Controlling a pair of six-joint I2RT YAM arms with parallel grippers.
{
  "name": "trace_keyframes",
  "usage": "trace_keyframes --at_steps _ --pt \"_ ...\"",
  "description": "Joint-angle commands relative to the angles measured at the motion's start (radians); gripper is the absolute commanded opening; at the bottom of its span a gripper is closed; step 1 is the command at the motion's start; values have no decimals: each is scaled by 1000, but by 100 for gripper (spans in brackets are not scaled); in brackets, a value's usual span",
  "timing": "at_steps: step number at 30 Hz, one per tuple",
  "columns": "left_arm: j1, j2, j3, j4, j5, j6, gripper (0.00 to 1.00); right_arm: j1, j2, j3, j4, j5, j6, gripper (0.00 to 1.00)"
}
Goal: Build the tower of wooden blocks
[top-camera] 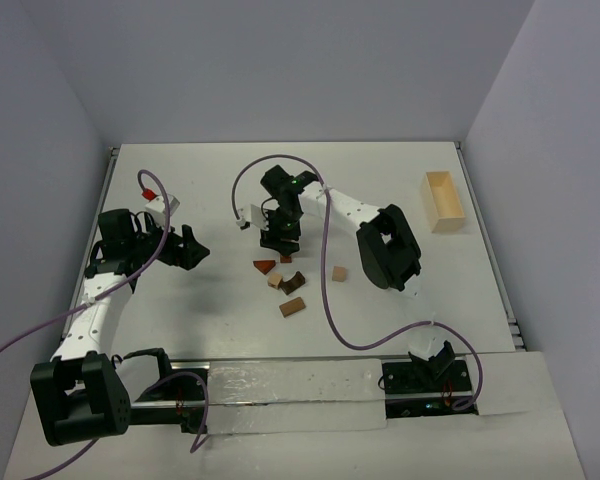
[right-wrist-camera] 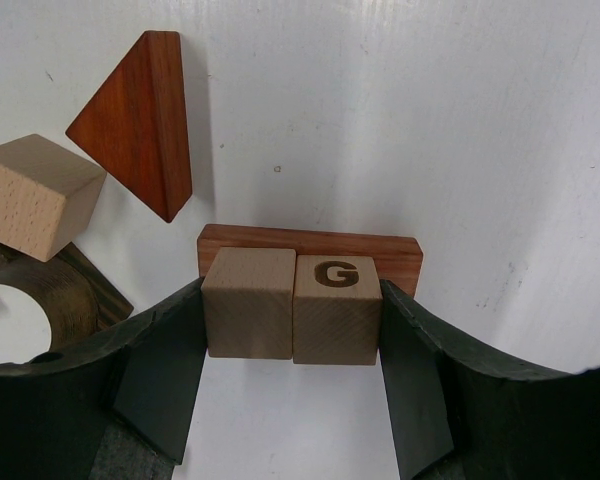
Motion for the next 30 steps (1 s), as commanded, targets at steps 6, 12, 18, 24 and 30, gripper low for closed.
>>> trace_keyframes --at_steps 6,12,18,24,30 --pt "6 -3 23 27 12 3 99 15 7 14 16 -6 -2 55" --pt "5 -1 24 29 14 1 99 18 3 8 18 -9 -3 91" --pt "5 -2 22 29 13 0 99 20 -7 7 13 -17 -3 100" --pt "5 -6 24 27 10 -1 99 24 -36 24 -18 -21 -1 100" --pt "5 -27 27 33 -1 -15 99 25 -139 112 -74 -35 21 100"
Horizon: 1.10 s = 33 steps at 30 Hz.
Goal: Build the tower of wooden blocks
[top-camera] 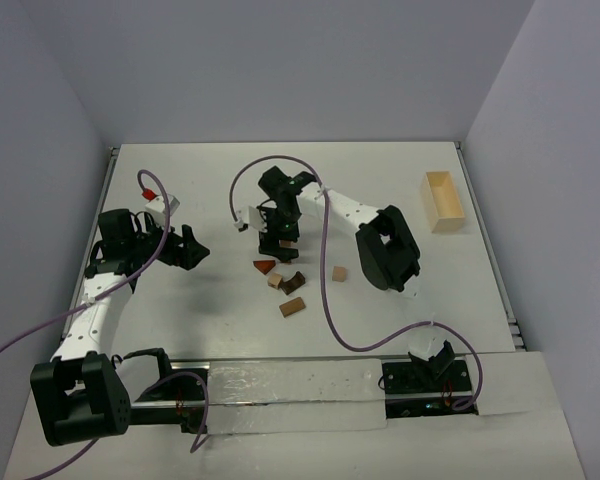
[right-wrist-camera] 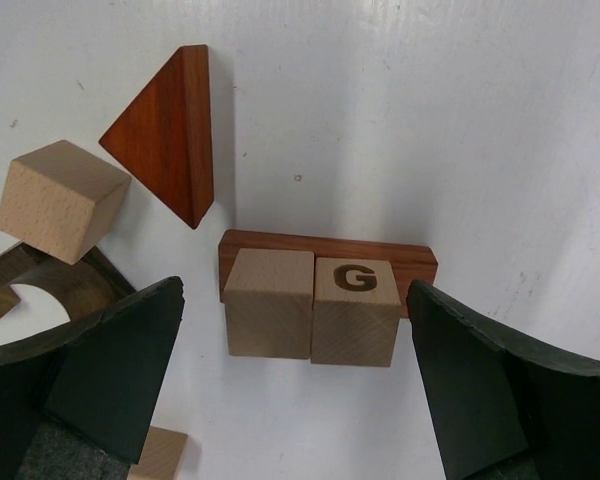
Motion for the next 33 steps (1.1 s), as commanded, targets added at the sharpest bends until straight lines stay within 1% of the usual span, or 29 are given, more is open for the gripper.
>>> trace_keyframes --at_steps 1,4,6,10,13,14,15,18,19,21,22,23,24,25,26,27,29,33 --pt "5 -28 30 32 -1 -14 99 11 -153 115 -55 -32 23 100" --pt "7 -39 44 27 -6 -17 99 12 -224 196 -97 -48 49 100" --pt "8 -50 49 24 4 -15 99 12 -281 210 -100 -59 72 100" --pt "8 -109 29 40 57 19 99 4 -429 147 -47 -63 140 100" --pt "7 -165 -2 52 86 50 99 -23 -541 12 59 -85 208 100" --pt "6 -176 -5 41 92 67 99 -36 -577 -75 87 -95 232 100" --pt "0 -187 -2 4 98 104 99 -65 -635 -120 112 -111 276 100" --pt "-13 -191 16 -65 103 195 98 -127 -717 -298 199 -151 348 100" --pt "-26 -195 15 -93 88 221 97 -166 -760 -379 241 -163 392 100" --pt "-55 -208 9 -113 58 249 97 -202 -836 -486 284 -161 435 100" --pt "-85 -211 2 -122 29 260 96 -215 -853 -560 314 -137 442 100" --pt "-102 -215 2 -122 27 268 96 -216 -874 -566 316 -125 450 100" --pt "-119 -221 -9 -126 -4 283 96 -225 -892 -642 344 -120 457 100" --pt "-161 -220 -13 -126 -13 289 95 -228 -921 -705 374 -110 476 100" --pt "-173 -220 -16 -126 -22 295 95 -229 -933 -707 375 -110 488 100" --pt "-201 -214 -19 -126 -35 305 93 -232 -954 -763 399 -107 497 100" --pt "-230 -206 -16 -134 -45 327 90 -235 -965 -823 429 -118 508 100" --pt "-326 -173 -1 -161 -74 388 80 -245 -959 -870 454 -153 568 100"
